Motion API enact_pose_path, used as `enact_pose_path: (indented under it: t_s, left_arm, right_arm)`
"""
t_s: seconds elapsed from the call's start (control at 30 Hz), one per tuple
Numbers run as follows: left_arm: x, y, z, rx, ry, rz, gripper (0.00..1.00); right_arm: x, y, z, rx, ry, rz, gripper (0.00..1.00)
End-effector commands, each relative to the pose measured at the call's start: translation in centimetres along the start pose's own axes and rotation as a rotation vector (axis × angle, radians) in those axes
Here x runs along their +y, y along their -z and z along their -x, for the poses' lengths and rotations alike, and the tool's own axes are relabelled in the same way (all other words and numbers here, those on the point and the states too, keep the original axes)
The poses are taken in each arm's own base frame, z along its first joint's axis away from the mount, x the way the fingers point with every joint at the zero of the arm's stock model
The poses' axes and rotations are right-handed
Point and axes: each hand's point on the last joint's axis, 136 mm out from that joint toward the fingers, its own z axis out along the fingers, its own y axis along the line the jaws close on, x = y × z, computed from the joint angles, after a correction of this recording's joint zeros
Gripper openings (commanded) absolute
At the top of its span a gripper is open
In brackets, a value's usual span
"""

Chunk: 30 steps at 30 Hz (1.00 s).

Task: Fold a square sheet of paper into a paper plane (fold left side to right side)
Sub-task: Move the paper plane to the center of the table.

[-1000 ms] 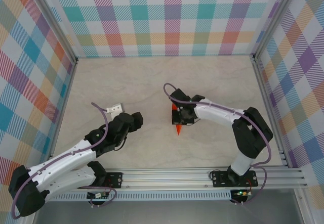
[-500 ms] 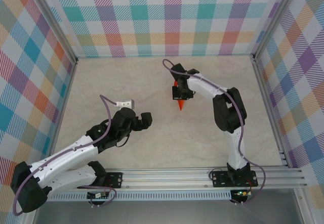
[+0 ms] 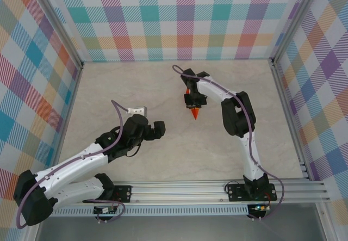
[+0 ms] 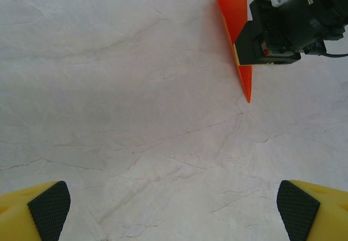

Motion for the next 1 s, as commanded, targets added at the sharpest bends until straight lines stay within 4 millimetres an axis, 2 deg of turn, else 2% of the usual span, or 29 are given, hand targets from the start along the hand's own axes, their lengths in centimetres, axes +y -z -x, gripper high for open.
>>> enact_pose_path:
  t_s: [0.0, 0.23, 0.57, 0.7, 0.8, 0.9, 0.97]
  left_arm:
    - [-0.5, 0.4, 0.8, 0.000, -0.008, -0.009, 1.00]
    - [-0.4, 0.3, 0.4, 0.015, -0.008, -0.008, 1.00]
    - [-0.2, 0.1, 0.1, 0.028, 0.009, 0.006, 1.00]
    - [-0.4, -0.2, 0.2, 0.025, 0.023, -0.003, 1.00]
    - [-0.5, -0.5, 0.9, 0.027, 0.040, -0.024, 1.00]
    - [1.1, -0.8, 2.3, 0.018, 0.089, -0.008, 1.00]
    - [3.5, -0.8, 3.8, -0.012, 0.133, 0.044, 1.00]
  right_arm:
    - [0.2, -0.2, -0.4, 0.034, -0.007, 0.015, 0.17]
    - [0.4, 0.8, -0.4, 0.021, -0.009, 0.032, 0.25]
    - [0.2, 5.3, -1.0, -0.046, 0.007, 0.028, 0.37]
    - [0.4, 8.0, -2.1, -0.079, 0.040, 0.053, 0.46]
    - [-0.2, 10.5, -3.7, -0.121, 0.068, 0.053, 0.51]
    - [-1.8, 13.2, -5.4, -0.219, 0.061, 0.072, 0.61]
    - [-3.6, 15.1, -6.6, -0.313, 0.048, 0.066, 0.73]
